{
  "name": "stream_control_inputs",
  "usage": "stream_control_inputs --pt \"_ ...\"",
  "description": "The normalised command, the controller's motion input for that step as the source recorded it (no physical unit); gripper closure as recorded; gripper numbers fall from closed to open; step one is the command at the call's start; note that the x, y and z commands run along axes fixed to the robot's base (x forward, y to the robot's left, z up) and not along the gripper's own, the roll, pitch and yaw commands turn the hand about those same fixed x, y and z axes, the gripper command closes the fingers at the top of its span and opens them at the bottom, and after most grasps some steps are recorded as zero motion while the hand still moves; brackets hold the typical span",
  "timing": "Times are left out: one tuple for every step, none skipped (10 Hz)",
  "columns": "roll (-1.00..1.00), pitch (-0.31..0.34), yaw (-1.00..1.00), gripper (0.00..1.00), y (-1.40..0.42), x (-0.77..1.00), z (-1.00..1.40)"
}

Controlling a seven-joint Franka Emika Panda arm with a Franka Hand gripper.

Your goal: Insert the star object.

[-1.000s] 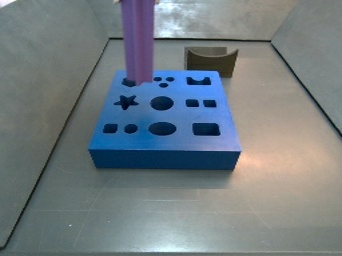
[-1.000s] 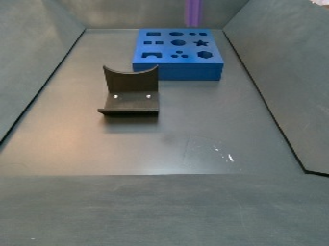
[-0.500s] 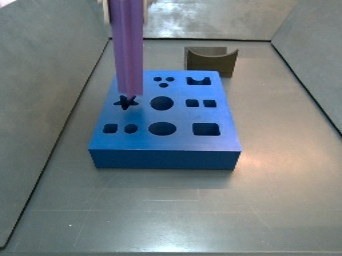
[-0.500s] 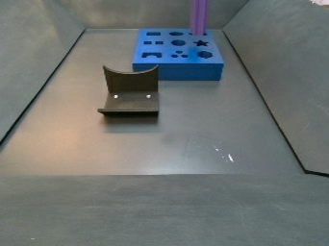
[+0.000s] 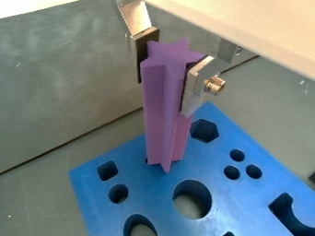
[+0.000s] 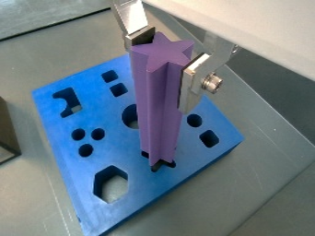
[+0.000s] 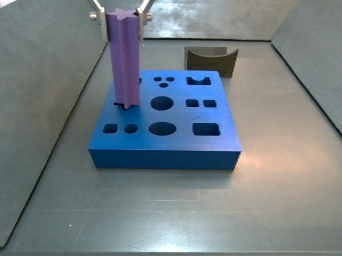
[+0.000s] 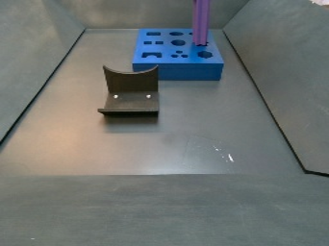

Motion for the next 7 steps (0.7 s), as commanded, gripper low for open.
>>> stream_control_inputs --pt "0.21 -0.006 0.33 1.0 0.0 -0.33 -0.29" --pt "0.2 0.0 0.28 1.0 0.0 -0.2 -0.28" --pt "0.12 0.0 0.2 1.0 -0.02 0.0 -0.44" --pt "0.0 -0.02 0.04 1.0 -0.05 0.28 -0.73" --pt "0.0 -0.026 0.0 1.0 -0.07 0.41 -0.76" --pt "-0.01 -0.011 -0.01 1.0 -0.05 0.43 -0.74" --pt "-0.03 0.0 -0.04 1.0 -0.01 0.44 -0.73"
